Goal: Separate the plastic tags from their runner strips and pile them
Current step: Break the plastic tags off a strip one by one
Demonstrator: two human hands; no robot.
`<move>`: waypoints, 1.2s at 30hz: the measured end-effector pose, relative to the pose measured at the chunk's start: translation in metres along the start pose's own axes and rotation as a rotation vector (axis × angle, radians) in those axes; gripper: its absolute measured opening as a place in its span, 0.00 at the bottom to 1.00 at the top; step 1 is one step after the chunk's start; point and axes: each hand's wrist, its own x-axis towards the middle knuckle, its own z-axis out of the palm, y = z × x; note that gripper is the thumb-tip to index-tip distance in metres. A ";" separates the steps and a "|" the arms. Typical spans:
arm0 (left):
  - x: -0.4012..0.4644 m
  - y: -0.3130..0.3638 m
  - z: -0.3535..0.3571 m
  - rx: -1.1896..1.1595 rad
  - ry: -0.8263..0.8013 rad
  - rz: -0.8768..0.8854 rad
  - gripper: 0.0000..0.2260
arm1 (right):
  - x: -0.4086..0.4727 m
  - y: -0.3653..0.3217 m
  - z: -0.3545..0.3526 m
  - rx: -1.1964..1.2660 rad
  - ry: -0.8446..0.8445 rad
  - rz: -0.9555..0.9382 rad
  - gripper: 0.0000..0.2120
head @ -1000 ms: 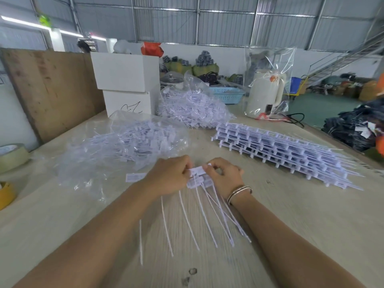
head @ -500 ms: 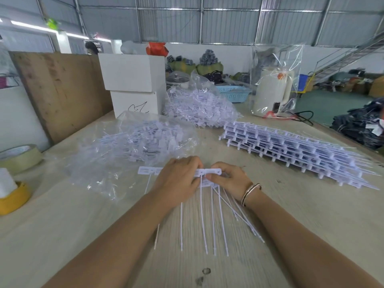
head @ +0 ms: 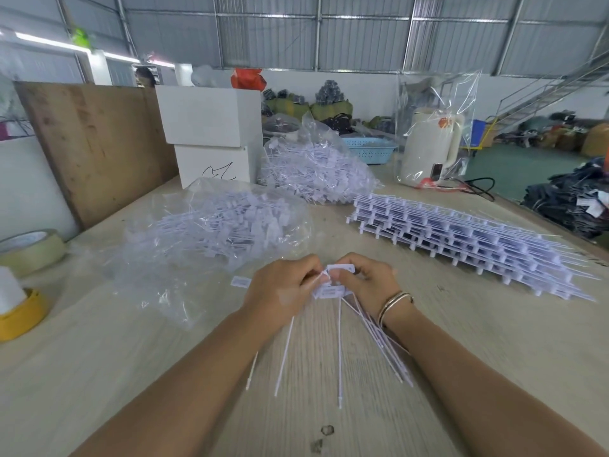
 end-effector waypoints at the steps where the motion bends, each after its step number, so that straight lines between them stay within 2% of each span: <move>1: 0.000 -0.001 0.001 -0.094 -0.014 -0.028 0.07 | 0.001 0.001 0.001 0.038 -0.004 -0.005 0.10; 4: -0.002 -0.005 0.001 -0.325 -0.022 -0.047 0.05 | 0.004 0.005 -0.003 0.292 0.072 -0.019 0.14; 6: -0.004 -0.009 -0.002 -0.333 -0.030 -0.057 0.02 | 0.005 0.005 -0.008 0.369 0.135 0.027 0.12; 8: -0.006 -0.013 -0.002 -0.230 -0.023 -0.046 0.02 | 0.007 0.007 -0.007 0.159 0.110 0.049 0.07; 10: -0.005 -0.014 -0.001 -0.114 -0.018 -0.035 0.04 | 0.010 0.009 0.001 -0.197 0.056 0.054 0.03; 12: -0.005 -0.011 0.000 -0.026 -0.012 -0.019 0.06 | 0.010 0.007 0.004 -0.436 0.058 0.082 0.09; 14: -0.004 -0.009 0.002 0.023 -0.009 -0.019 0.09 | 0.010 0.008 0.001 -0.491 0.110 0.143 0.17; 17: -0.003 -0.003 0.006 0.037 0.007 0.007 0.17 | 0.006 0.008 0.001 -0.472 0.204 0.016 0.16; 19: -0.004 0.003 0.011 0.018 0.009 0.035 0.19 | 0.004 0.004 0.005 -0.471 0.151 -0.109 0.18; 21: -0.005 0.008 0.017 0.007 0.015 0.053 0.20 | 0.003 0.003 0.007 -0.475 0.082 -0.153 0.19; 27: -0.005 0.011 0.014 -0.027 0.091 0.053 0.17 | 0.001 0.004 0.005 -0.417 -0.054 -0.139 0.10; 29: -0.005 0.012 0.011 -0.007 0.130 0.033 0.14 | 0.001 0.001 0.003 -0.255 -0.036 -0.091 0.06; 32: -0.005 0.012 0.006 0.058 0.142 0.005 0.08 | 0.004 0.000 -0.005 0.060 0.025 0.013 0.07; 34: -0.005 0.010 0.002 0.061 0.126 0.005 0.08 | 0.004 -0.001 -0.007 0.084 0.030 0.049 0.05; 36: -0.005 0.009 0.000 0.104 0.087 0.032 0.11 | 0.005 0.001 -0.006 0.065 0.030 0.064 0.07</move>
